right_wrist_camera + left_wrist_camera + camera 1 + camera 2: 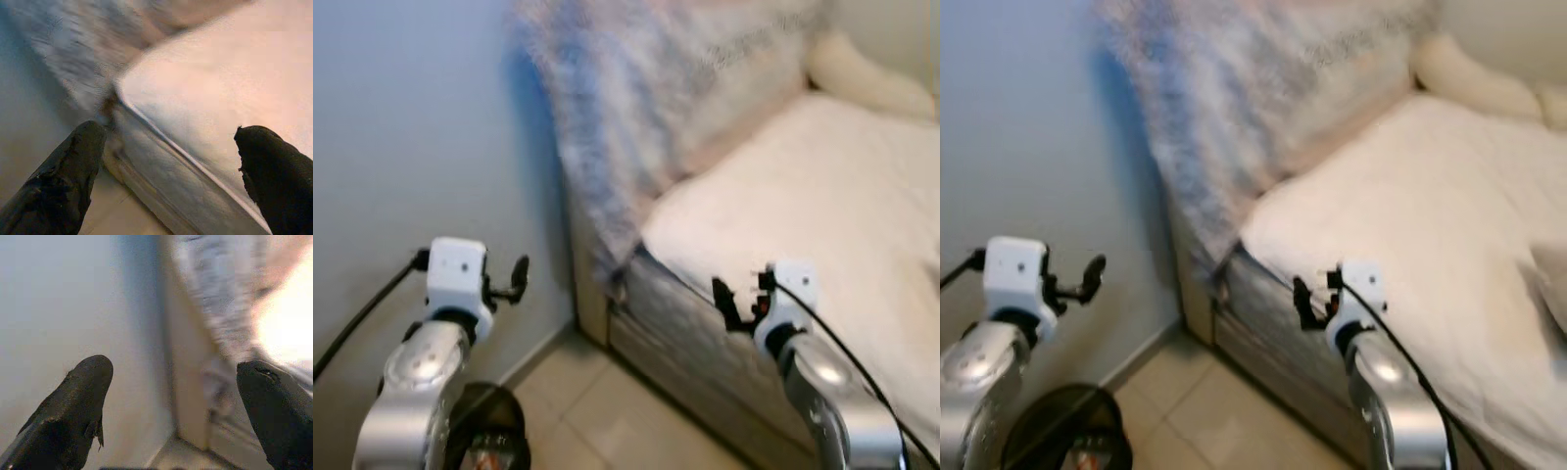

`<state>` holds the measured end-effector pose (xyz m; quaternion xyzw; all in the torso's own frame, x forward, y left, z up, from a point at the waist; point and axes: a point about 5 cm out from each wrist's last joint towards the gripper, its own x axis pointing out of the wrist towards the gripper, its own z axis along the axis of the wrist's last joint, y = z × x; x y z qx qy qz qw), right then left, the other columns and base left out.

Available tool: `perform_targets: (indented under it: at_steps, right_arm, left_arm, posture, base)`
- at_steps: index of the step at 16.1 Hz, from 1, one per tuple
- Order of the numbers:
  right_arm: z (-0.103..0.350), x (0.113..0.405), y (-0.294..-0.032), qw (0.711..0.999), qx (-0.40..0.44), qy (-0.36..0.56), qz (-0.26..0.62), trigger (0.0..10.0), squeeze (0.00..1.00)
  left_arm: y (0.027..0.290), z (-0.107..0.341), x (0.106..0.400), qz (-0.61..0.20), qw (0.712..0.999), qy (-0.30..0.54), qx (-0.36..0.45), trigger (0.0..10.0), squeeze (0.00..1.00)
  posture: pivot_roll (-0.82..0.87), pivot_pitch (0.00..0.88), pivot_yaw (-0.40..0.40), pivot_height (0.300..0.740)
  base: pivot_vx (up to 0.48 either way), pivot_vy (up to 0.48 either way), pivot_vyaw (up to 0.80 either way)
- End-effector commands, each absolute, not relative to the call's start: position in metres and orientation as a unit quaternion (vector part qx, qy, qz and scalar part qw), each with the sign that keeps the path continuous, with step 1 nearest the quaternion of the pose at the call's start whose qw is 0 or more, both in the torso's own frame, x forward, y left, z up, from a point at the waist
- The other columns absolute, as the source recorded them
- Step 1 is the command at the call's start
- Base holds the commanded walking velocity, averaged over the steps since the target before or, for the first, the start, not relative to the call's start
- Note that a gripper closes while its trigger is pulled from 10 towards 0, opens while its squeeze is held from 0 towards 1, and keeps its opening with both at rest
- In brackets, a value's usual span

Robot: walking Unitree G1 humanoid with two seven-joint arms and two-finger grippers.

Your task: Clean up the room

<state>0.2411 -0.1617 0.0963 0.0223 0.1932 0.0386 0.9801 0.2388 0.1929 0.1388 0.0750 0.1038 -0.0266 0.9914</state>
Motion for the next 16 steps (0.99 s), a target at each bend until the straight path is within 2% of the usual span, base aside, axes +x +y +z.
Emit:
perform_targets:
  at_steps: [1, 5, 9, 16]
  right_arm:
    - [0.0999, 0.2442, -0.1613, 0.981, 0.021, 0.188, 0.035, 10.0, 0.00]
    - [0.0996, 0.2444, -0.1618, 0.981, 0.017, 0.191, 0.030, 10.0, 0.00]
    - [0.0943, 0.2397, -0.1665, 0.979, 0.012, 0.201, 0.021, 10.0, 0.00]
    - [0.0982, 0.2428, -0.1600, 0.982, -0.007, 0.185, 0.036, 10.0, 0.00]
  left_arm:
    - [0.1936, 0.1420, 0.2418, -0.025, 0.992, 0.095, 0.083, 10.0, 0.00]
    - [0.1892, 0.1425, 0.2442, -0.043, 0.990, 0.090, 0.096, 10.0, 0.00]
    - [0.1929, 0.1456, 0.2437, -0.037, 0.990, 0.088, 0.099, 10.0, 0.00]
    - [0.1965, 0.1455, 0.2430, -0.031, 0.990, 0.092, 0.101, 10.0, 0.00]
  posture:
    - [-0.02, 0.000, -0.012, 0.740]
    - [-0.01, 0.000, -0.029, 0.740]
    - [0.00, 0.000, -0.024, 0.740]
    - [0.01, 0.000, -0.020, 0.740]
  base:
    - [0.000, 0.000, -0.80]
    - [0.000, 0.000, -0.80]
    - [0.000, -0.321, -0.80]
    - [0.000, -0.331, 0.00]
